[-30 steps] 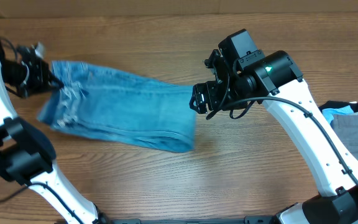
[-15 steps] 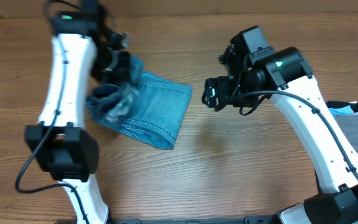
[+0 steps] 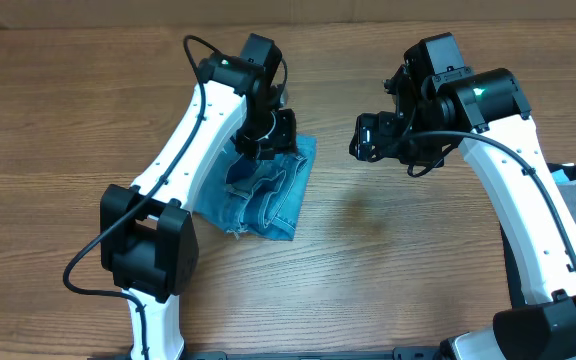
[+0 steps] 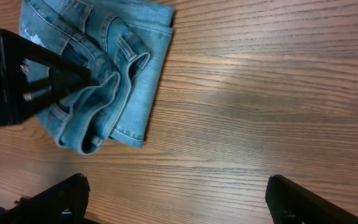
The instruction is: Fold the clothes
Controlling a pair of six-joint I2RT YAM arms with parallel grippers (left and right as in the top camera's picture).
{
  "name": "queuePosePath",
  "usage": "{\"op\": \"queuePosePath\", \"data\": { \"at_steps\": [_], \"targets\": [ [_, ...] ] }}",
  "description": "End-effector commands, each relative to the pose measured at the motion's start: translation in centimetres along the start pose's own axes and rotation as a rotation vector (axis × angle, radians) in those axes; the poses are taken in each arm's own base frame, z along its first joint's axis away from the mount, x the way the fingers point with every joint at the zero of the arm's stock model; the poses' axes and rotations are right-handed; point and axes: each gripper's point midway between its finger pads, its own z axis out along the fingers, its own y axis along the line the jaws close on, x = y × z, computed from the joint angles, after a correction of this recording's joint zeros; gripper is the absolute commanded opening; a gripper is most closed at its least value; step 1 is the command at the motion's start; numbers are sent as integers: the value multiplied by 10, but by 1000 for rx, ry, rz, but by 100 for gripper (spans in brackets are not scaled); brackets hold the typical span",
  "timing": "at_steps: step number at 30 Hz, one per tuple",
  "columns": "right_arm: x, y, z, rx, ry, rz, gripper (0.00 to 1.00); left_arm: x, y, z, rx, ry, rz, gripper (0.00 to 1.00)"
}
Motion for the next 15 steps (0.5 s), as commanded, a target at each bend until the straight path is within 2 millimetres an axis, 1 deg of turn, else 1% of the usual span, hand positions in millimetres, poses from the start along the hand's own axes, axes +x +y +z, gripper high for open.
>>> {"op": "queuePosePath", "data": {
  "at_steps": [1, 2, 3, 4, 5, 6, 7, 8, 9, 10, 11, 12, 13, 14, 15],
  "targets": [
    [-3, 0, -2, 4, -15, -11, 98, 1, -6, -17, 60, 12, -15, 46],
    [-2, 2, 0, 4, -9, -15, 98, -2, 3, -33, 59, -2, -24, 45],
    [-1, 4, 2, -5, -4, -18, 98, -5, 7, -43, 57, -17, -29, 45],
    [2, 8, 6, -24, 11, -23, 97, -10, 17, -59, 46, -46, -34, 46],
    [7, 16, 16, -56, 40, -32, 97, -16, 33, -82, 15, -87, -47, 48],
    [13, 23, 29, -86, 77, -35, 97, -19, 47, -98, -16, -117, -55, 50],
    [17, 27, 36, -104, 96, -34, 97, -20, 56, -108, -35, -135, -61, 52],
    [24, 36, 56, -145, 138, -47, 95, -20, 76, -126, -75, -165, -64, 58],
    [28, 41, 71, -166, 157, -39, 93, -19, 86, -133, -87, -173, -60, 61],
    [29, 43, 92, -169, 161, -10, 91, -15, 97, -138, -97, -163, -45, 62],
    [27, 44, 105, -174, 152, 4, 87, -11, 105, -140, -104, -143, -30, 62],
    [23, 45, 120, -181, 133, 34, 85, -6, 111, -139, -109, -119, -15, 61],
    [17, 45, 133, -193, 108, 59, 85, -2, 115, -137, -111, -98, -10, 61],
    [5, 47, 152, -226, 47, 81, 85, 7, 120, -132, -116, -50, 11, 61],
    [-3, 49, 158, -247, 10, 71, 85, 10, 121, -128, -118, -31, 23, 61]
  ]
}}
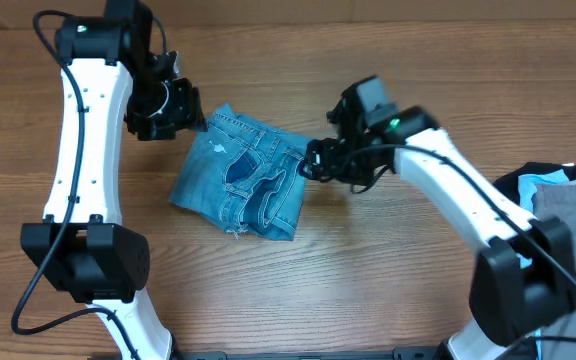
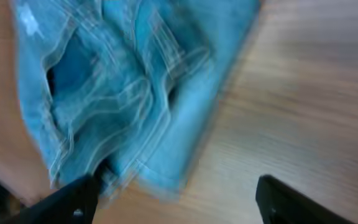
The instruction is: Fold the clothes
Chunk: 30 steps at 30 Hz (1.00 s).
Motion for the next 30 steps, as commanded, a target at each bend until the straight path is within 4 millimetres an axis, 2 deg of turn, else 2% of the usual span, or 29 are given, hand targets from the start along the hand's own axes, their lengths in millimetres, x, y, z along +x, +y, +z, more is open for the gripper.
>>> {"op": "queuePosePath", "data": {
  "at_steps": [1, 3, 5, 6, 8, 11, 13, 17, 22, 23, 25, 27, 28, 29, 30],
  "targets": [
    [-16, -2, 22, -67, -83, 61, 84, 15, 5, 9, -25, 61, 130, 61],
    [-30, 10, 25, -138, -143, 35, 79, 20, 9, 21, -28, 96, 133, 61],
    [-42, 20, 21, -183, -192, 4, 61, 26, 16, 36, -37, 133, 122, 60],
    [-48, 22, 20, -187, -217, 12, 60, 31, 20, 49, -39, 161, 115, 60],
    [-49, 15, 24, -163, -219, 55, 64, 38, 24, 60, -42, 192, 107, 59],
    [-40, 4, 38, -138, -168, 120, 63, 49, 31, 79, -45, 239, 96, 58],
    [-36, 0, 42, -130, -147, 164, 63, 52, 34, 85, -50, 253, 94, 59],
    [-33, 8, 45, -145, -136, 165, 64, 55, 39, 96, -55, 261, 92, 59],
    [-27, 6, 76, -144, -99, 220, 61, 55, 41, 103, -55, 257, 94, 58],
    [-27, 8, 80, -158, -95, 214, 53, 55, 41, 103, -55, 257, 93, 58],
    [-32, 17, 83, -214, -99, 190, 24, 55, 42, 103, -63, 257, 94, 58],
    [-40, 21, 76, -238, -129, 166, 6, 55, 45, 103, -77, 256, 96, 58],
    [-54, 24, 58, -259, -171, 162, 4, 54, 48, 103, -96, 255, 98, 59],
    [-57, 25, 55, -263, -179, 160, 4, 54, 48, 103, -99, 255, 99, 59],
    [-65, 27, 39, -279, -209, 157, 4, 54, 48, 103, -99, 255, 99, 59]
  ]
}}
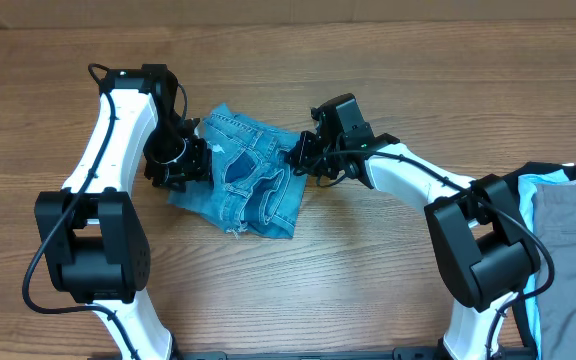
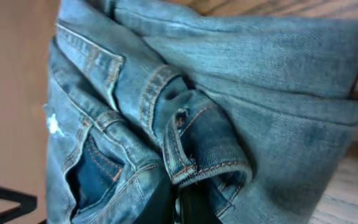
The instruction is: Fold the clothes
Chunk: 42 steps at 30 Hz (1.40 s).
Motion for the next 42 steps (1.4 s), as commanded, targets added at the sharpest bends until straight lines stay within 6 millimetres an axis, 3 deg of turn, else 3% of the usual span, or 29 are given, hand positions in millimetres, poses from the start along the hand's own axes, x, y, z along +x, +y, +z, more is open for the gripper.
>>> {"op": "queuePosePath", "data": {
  "at_steps": [1, 4, 7, 13, 18, 22, 24, 26, 29, 30, 31, 33, 35, 38, 42],
  "targets": [
    [-30, 33, -43, -98, -80, -48, 4, 0, 3, -3, -34, -12, 31, 59],
    [-40, 58, -78, -160, -131, -139, 4, -3, 3, -3, -34, -27, 34, 60],
    [-45, 59, -92, -130, -173, -166, 4, -5, 3, -3, -34, -33, 36, 61],
    [-85, 12, -112, 92, -356, -168, 4, -5, 10, 9, -59, -28, 35, 62],
    [-103, -38, -106, 315, -445, -118, 4, -4, 13, 34, -48, -26, 27, 61],
    [-111, -90, -97, 506, -478, -71, 4, 5, 17, 53, -45, 4, 22, 61],
    [-112, -109, -96, 547, -470, -46, 26, 9, 18, 58, -45, 20, 19, 60],
    [-110, -117, -104, 558, -453, -21, 32, 12, 19, 60, -45, 28, 18, 58],
    [-93, -92, -124, 407, -323, -56, 51, 11, 18, 59, -43, 26, 21, 59],
    [-82, -76, -130, 328, -264, -64, 52, 11, 15, 59, -26, 25, 21, 59],
    [-57, -49, -137, 188, -157, -88, 52, 11, 9, 59, 14, 24, 21, 59],
    [-28, -25, -139, 66, -36, -113, 52, 10, -2, 58, 73, 21, 25, 58],
    [-1, -13, -132, 21, 64, -140, 53, 6, -16, 55, 151, 5, 38, 58],
    [19, -21, -114, 112, 108, -169, 54, -6, -41, 44, 294, -50, 84, 57],
    [34, -38, -87, 235, 134, -177, 53, -27, -58, 38, 377, -140, 130, 61]
  ]
}}
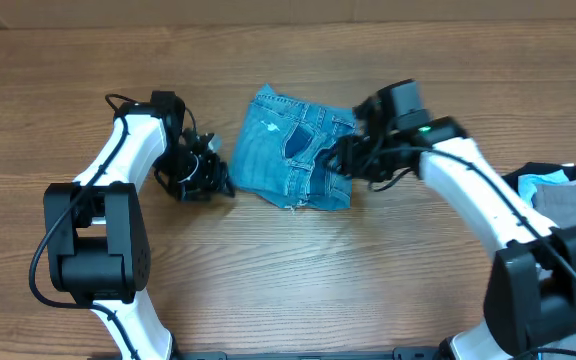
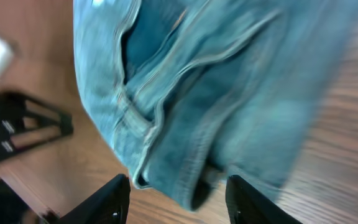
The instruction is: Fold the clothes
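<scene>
A folded pair of blue denim shorts [image 1: 290, 152] lies on the wooden table [image 1: 298, 270], a little behind its middle. My right gripper [image 1: 340, 157] is at the shorts' right edge; in the right wrist view its fingers [image 2: 115, 200] stand apart, open, with the folded denim edge [image 2: 197, 155] hanging between them. My left gripper [image 1: 208, 178] sits low on the table just left of the shorts and apart from them. Its fingers [image 2: 48, 127] seem to meet at the tip with nothing in them.
A heap of other clothes [image 1: 568, 195], grey, light blue and black, lies at the table's right edge. Bare wood runs along the front of the table and behind the shorts.
The shorts now lie further right and back. My right gripper, then pinched on their folded edge, now has its fingers apart. My left gripper, then on the shorts' left edge, is off them.
My left gripper was on the folded shorts while the right one hung open away from them. Then the left was lifted away and the right reached the shorts' right side. Both then sat at the shorts' edges, the right shut on denim. Now the shorts lie shifted right.
</scene>
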Controlling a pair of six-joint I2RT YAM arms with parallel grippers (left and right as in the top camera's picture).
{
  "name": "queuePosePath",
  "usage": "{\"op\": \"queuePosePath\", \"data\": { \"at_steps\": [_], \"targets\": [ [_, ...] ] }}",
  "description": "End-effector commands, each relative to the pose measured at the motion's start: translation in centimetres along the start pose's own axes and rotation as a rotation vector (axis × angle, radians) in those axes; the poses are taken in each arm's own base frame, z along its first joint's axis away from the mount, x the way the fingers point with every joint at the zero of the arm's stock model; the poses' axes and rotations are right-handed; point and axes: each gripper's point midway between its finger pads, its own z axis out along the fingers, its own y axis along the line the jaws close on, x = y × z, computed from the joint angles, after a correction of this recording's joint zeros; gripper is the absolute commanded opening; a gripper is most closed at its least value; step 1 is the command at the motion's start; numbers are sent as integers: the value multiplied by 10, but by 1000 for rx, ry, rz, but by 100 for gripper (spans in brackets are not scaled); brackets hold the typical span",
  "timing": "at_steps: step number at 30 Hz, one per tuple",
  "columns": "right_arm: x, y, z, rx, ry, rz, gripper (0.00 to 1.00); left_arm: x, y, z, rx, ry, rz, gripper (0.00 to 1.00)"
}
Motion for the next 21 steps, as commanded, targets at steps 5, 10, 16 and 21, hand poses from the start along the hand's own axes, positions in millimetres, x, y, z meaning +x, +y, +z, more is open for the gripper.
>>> {"op": "queuePosePath", "data": {
  "at_steps": [5, 10, 16, 21],
  "targets": [
    [31, -49, 48, 262, 88, 93, 4, -36, -51, -3, 139, -145, 185, 63],
    [29, -82, 34, 398, 59, 185, 4, -40, -82, 10, 131, -167, 299, 62],
    [22, -84, 23, 411, 42, 203, 24, -36, -85, 28, -26, -151, 325, 59],
    [9, -46, -13, 213, 32, 77, 34, -34, -85, 29, -29, -143, 308, 56]
  ]
}}
